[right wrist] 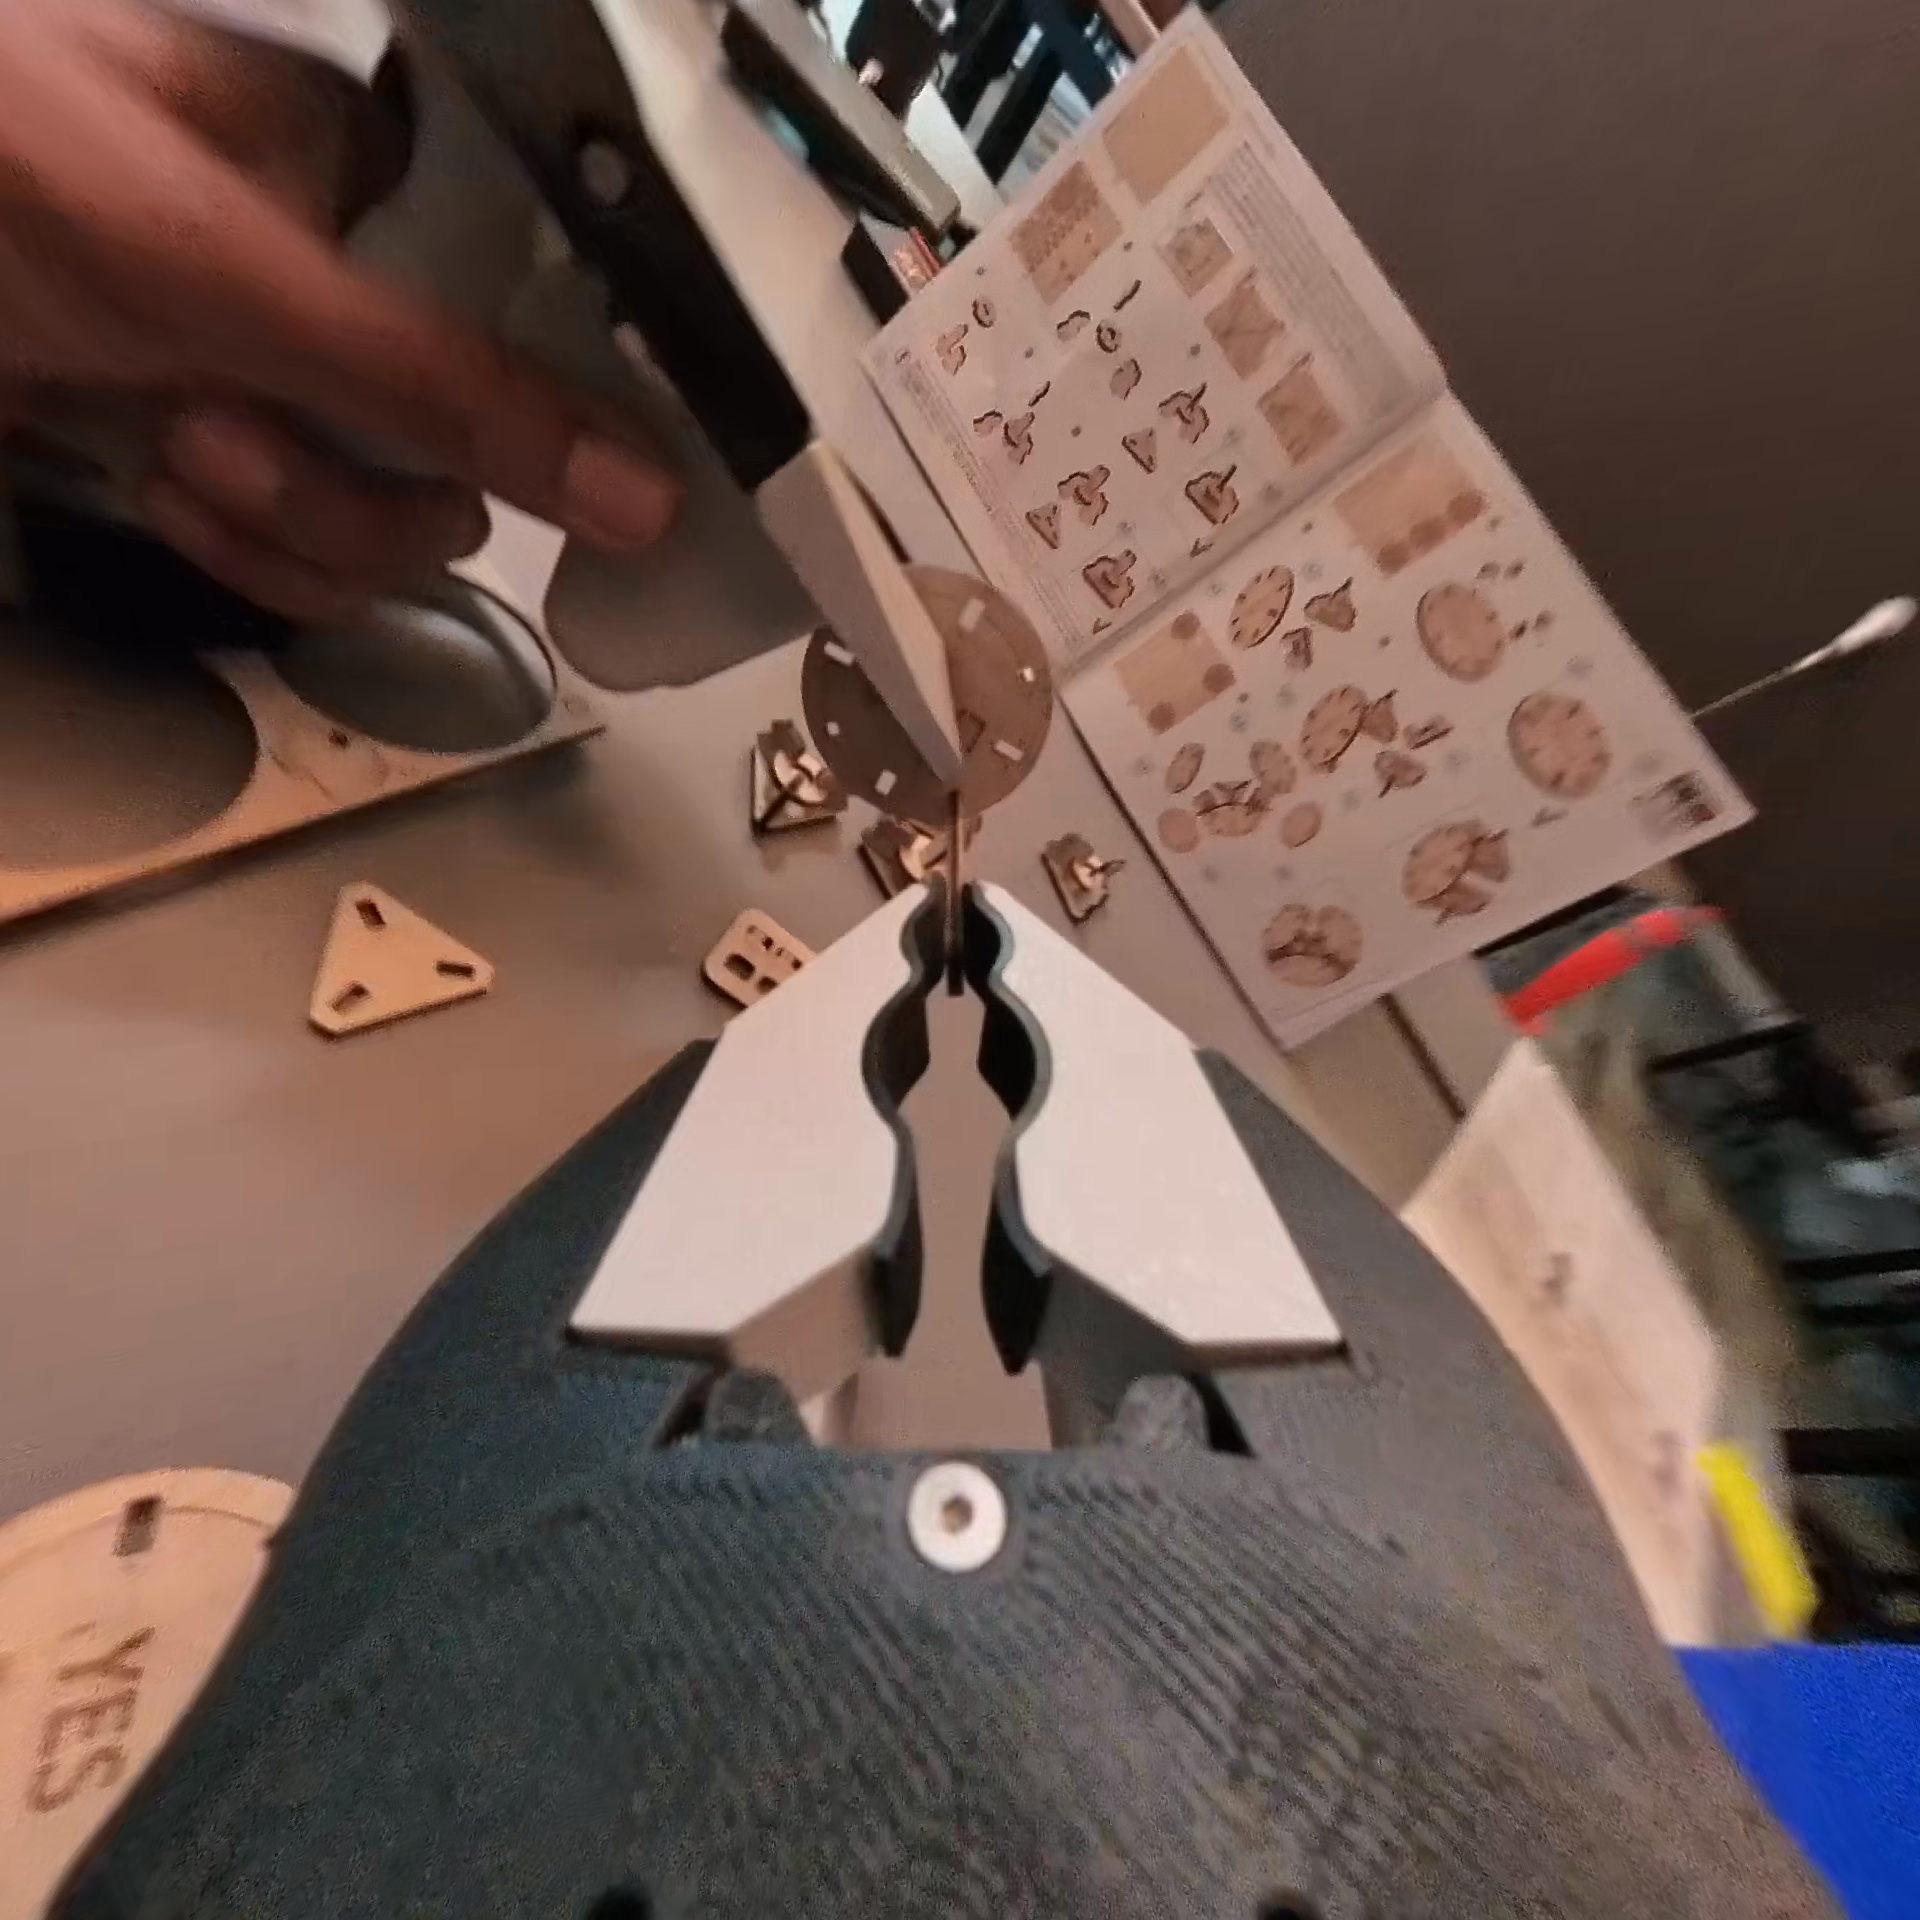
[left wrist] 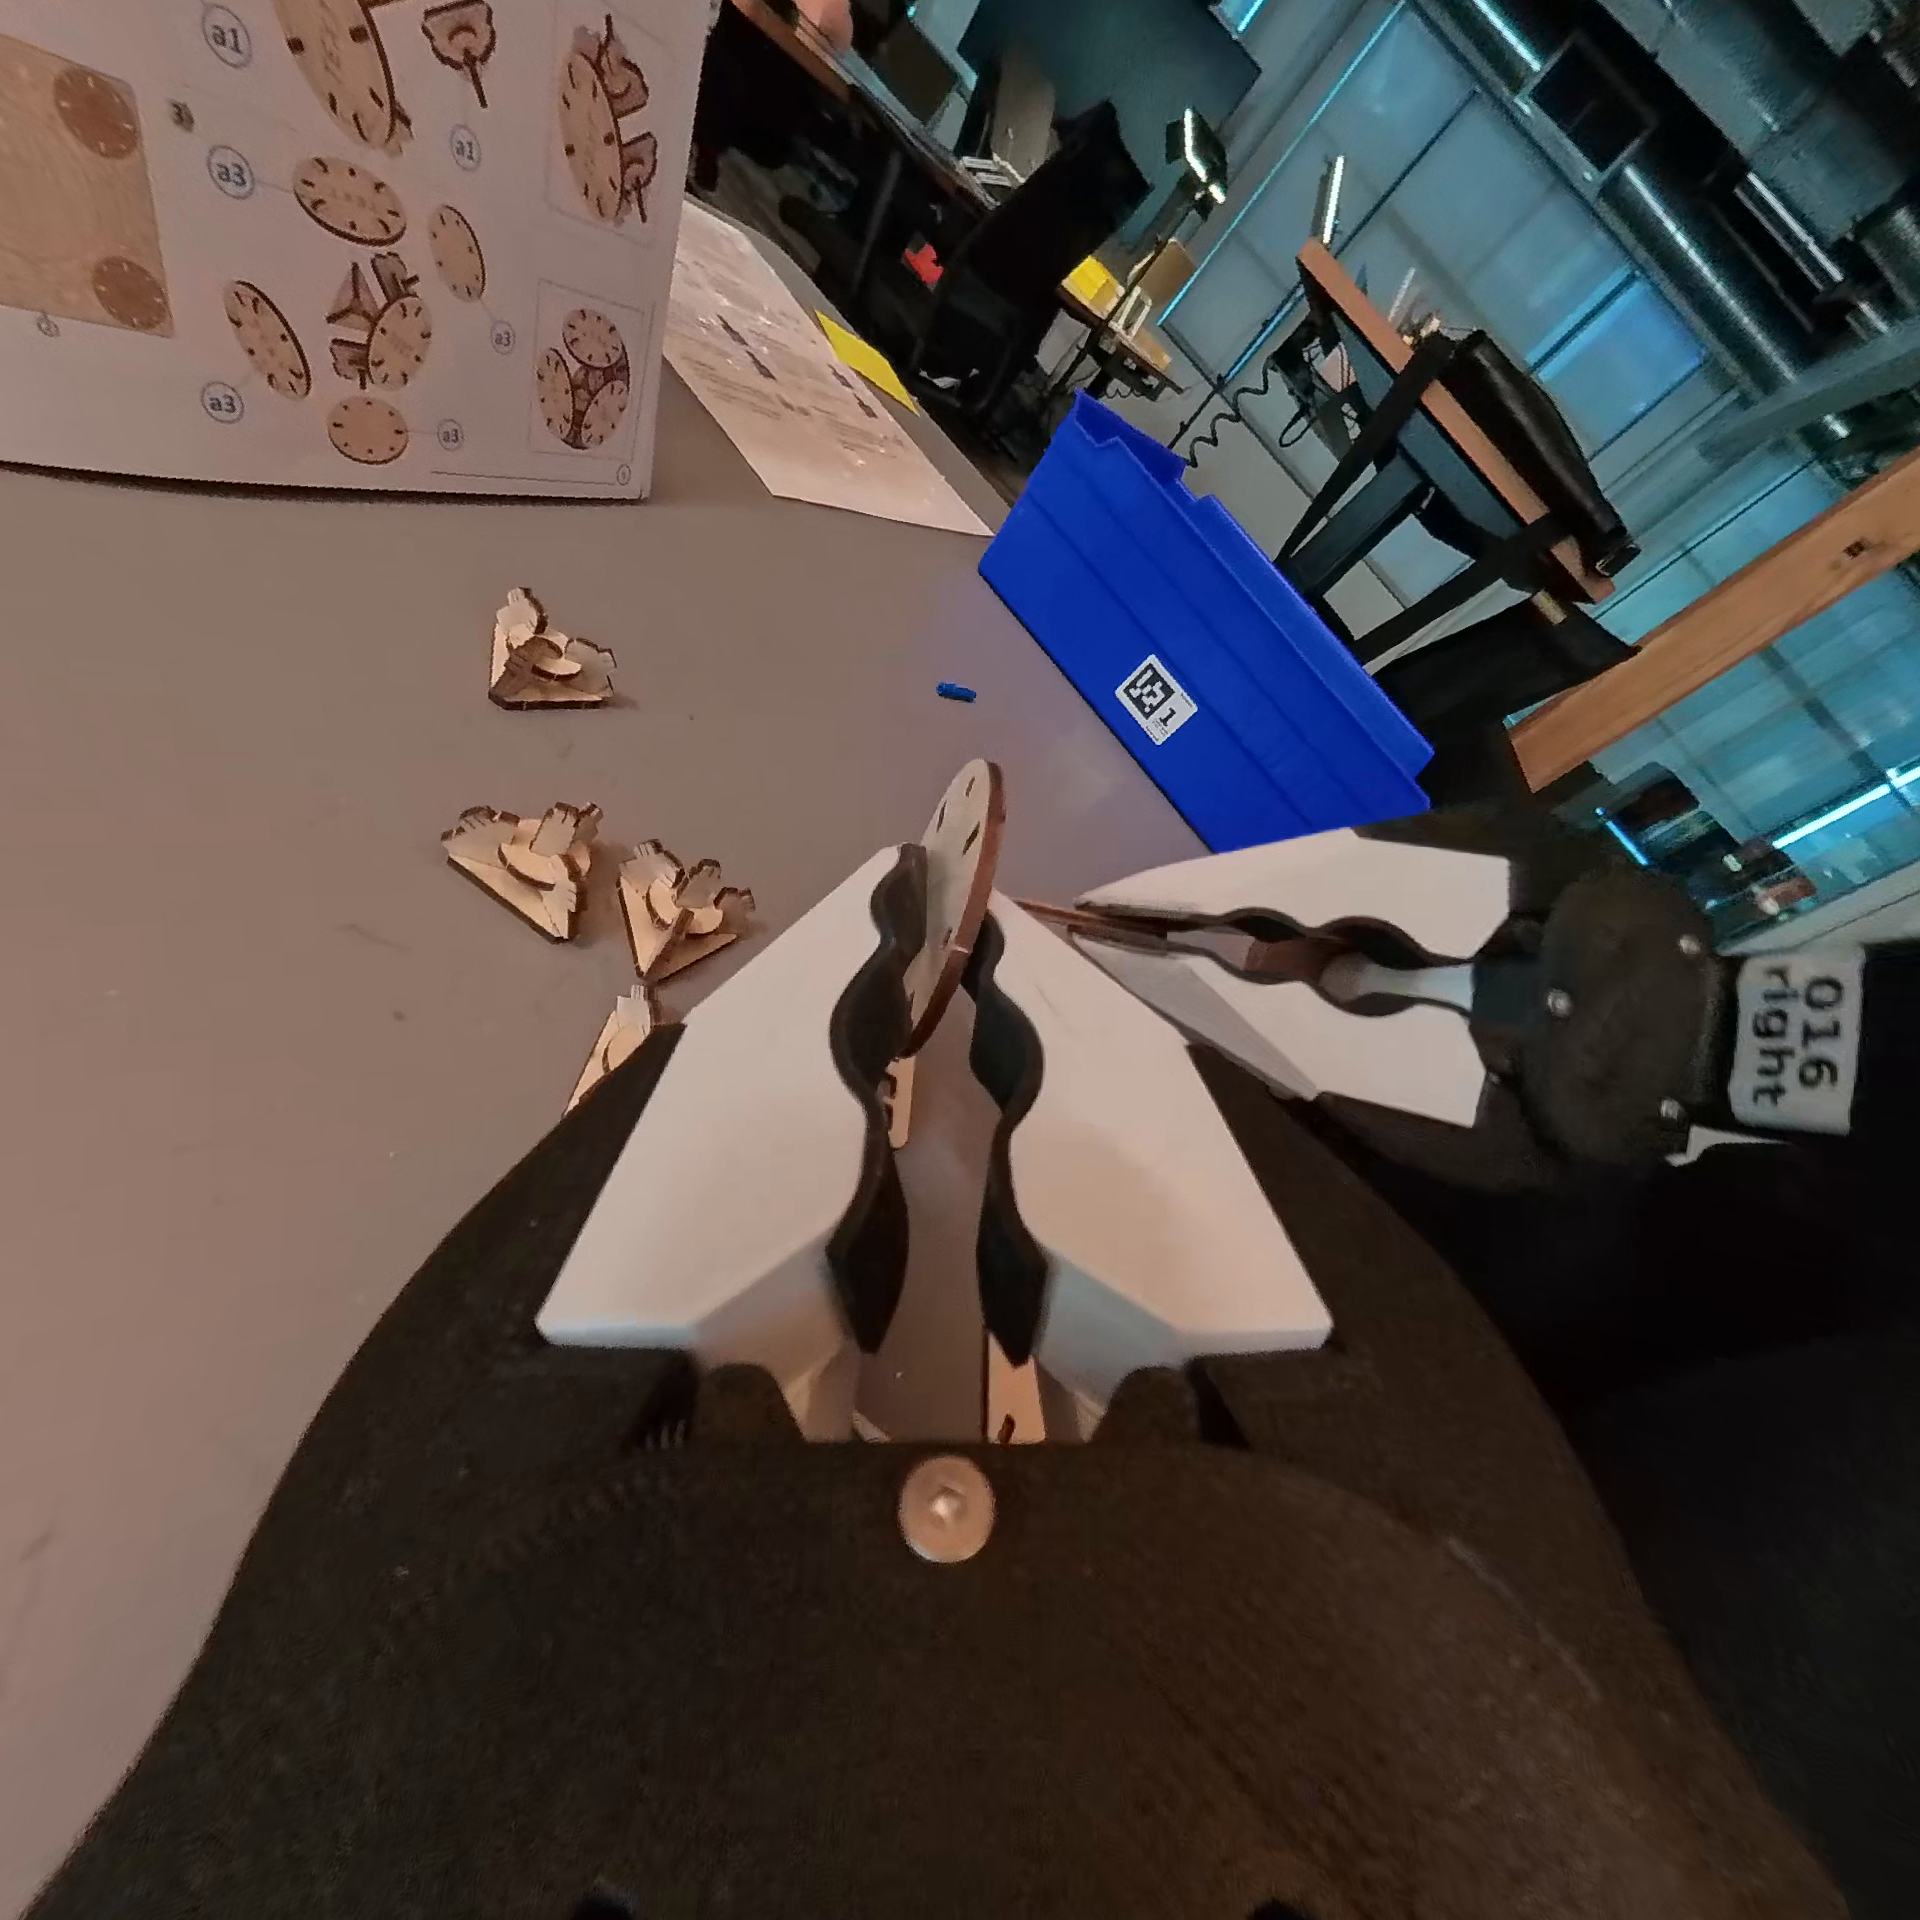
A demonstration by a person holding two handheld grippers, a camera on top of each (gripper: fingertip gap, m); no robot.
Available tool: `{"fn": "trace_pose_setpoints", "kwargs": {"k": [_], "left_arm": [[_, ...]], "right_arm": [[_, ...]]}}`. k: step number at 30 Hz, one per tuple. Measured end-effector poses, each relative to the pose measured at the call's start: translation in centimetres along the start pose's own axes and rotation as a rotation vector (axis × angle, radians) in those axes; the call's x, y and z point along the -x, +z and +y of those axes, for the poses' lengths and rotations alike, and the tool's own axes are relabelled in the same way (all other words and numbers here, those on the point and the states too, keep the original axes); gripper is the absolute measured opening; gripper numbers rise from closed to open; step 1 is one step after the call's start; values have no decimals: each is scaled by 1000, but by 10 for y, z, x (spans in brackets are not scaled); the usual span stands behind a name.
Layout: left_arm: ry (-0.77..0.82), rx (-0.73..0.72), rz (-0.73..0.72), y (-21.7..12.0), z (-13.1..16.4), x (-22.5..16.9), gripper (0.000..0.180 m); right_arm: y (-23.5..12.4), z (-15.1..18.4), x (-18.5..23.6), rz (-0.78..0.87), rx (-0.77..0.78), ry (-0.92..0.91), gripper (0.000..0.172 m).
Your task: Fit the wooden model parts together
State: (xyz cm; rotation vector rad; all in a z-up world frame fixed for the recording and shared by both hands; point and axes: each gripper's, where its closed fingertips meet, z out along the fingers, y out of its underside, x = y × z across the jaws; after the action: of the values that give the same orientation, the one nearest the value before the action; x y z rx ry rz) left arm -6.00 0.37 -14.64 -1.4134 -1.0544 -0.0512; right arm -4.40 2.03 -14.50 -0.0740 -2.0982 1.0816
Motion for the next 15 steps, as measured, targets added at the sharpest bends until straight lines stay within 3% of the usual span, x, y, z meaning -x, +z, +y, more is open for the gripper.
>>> {"fn": "trace_pose_setpoints", "kwargs": {"k": [3,7,9,15], "left_arm": [[-15,4,1,0,1,2,4],[-33,10,5,2,3,1,5],[-52,12,12,2,4,1,6],[-59,-12,31,0,-2,0,6]], "right_arm": [[1,1,0,-46,-13,86,1],[2,2,4,127,40,-406,1],[3,2,7,160,52,-497,1],[1,-4,0,65,-19,-136,1]]}}
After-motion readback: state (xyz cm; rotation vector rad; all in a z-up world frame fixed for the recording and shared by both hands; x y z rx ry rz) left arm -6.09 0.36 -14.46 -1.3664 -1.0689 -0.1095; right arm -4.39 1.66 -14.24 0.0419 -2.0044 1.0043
